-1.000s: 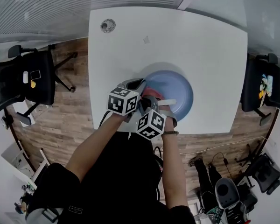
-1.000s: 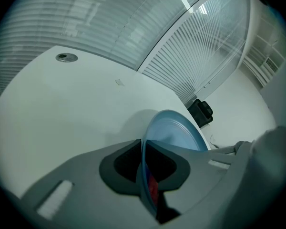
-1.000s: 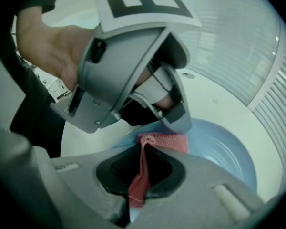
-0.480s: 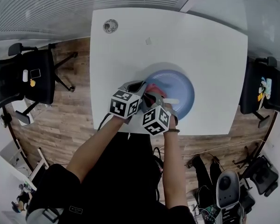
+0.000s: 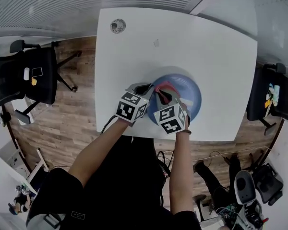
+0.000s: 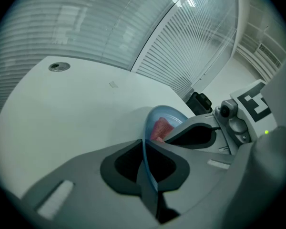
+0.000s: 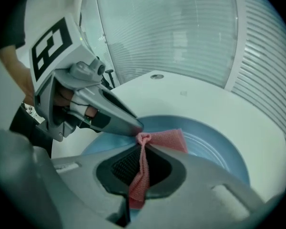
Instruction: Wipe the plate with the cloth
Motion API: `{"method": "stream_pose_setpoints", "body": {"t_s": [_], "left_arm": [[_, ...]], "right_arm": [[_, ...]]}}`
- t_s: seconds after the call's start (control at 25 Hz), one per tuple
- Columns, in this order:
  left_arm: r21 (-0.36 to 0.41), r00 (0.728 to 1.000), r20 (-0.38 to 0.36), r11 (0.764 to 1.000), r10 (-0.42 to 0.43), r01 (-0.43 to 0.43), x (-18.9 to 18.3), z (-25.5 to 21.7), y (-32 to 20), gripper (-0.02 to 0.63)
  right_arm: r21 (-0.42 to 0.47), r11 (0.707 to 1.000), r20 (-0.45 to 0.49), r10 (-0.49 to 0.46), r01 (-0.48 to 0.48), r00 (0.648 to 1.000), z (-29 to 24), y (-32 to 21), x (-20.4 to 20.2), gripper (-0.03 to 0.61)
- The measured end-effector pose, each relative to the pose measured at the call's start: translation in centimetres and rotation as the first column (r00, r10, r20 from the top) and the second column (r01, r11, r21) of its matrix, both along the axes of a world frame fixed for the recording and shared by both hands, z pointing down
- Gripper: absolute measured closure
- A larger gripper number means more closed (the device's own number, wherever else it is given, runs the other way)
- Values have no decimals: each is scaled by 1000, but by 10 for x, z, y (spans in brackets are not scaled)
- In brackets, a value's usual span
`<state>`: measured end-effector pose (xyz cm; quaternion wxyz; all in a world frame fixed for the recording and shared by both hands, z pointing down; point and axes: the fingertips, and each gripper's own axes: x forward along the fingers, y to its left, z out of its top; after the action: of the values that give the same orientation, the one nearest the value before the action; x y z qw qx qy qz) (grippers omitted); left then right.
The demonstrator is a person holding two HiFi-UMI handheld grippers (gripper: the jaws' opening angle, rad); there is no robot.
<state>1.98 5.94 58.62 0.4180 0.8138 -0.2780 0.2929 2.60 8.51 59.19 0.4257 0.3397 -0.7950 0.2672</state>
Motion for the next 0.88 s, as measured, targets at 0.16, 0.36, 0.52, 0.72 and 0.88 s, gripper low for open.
{"method": "stream_pose_setpoints", "body": {"t_s": [0.16, 0.36, 0.52, 0.72, 0.88], "left_arm": [[1, 1000, 3, 1000, 8, -8, 0, 0, 1, 600], [-6, 1000, 6, 1000, 9, -9, -1, 0, 0, 600], [-22, 1000, 3, 1000, 4, -4, 0, 0, 0, 600], [-51, 1000, -9, 998, -28, 27, -2, 0, 0, 598], [-76, 999, -18, 996, -46, 45, -2, 0, 3, 598]], "right_arm": [[21, 998, -26, 52, -51, 998, -1, -16, 17, 565], [81, 992, -128, 111, -101, 986, 1, -39, 46, 565], [113, 981, -186, 178, -159, 966, 2, -50, 70, 565], [136, 976, -168, 189, -167, 967, 0, -49, 71, 565], [154, 979, -189, 160, -132, 969, -1, -38, 66, 565]]}}
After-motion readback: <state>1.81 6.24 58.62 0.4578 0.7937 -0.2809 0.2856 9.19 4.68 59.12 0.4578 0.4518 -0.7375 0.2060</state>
